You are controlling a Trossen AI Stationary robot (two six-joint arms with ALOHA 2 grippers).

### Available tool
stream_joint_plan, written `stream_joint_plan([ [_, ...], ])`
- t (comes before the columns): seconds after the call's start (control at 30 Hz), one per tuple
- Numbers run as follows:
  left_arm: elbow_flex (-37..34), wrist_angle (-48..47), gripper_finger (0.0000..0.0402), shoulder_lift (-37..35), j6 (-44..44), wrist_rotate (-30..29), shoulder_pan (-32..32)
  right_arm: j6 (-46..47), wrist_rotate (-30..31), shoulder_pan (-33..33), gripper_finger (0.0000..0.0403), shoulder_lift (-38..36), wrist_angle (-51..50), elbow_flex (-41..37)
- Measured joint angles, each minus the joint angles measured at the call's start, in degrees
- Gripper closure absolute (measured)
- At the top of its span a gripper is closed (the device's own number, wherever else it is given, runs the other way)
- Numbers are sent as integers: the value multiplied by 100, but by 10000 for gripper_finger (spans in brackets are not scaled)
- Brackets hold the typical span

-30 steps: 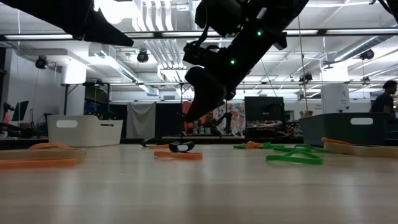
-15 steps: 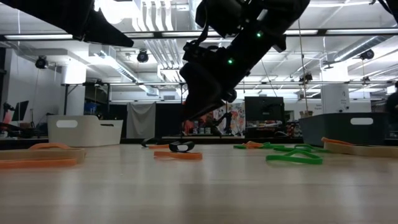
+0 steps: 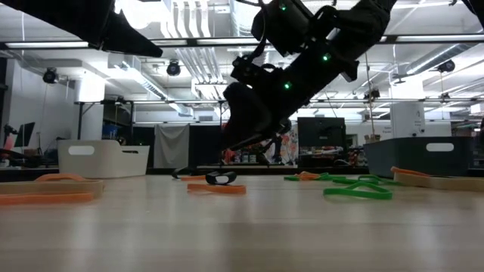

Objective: Sort rubber bands into baskets
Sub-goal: Put the black rubber band into the orange bin

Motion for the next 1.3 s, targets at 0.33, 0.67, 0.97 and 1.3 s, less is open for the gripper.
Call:
stream_joint_plan([
  [0.33,0,0,319,0,-2,0,0,-2,-4,-55,141,0,387,-228],
  [0.67,0,2,319,0,-46,0,0,-46,-19,-103,134,0,518,-252],
  [0.97,0,82,319,0,-46,0,0,-217,-14,-166,137,0,914,-252],
  [1.3,-2,143,319,0,-46,-49,-2,-461,-305,-282,134,611,884,354],
])
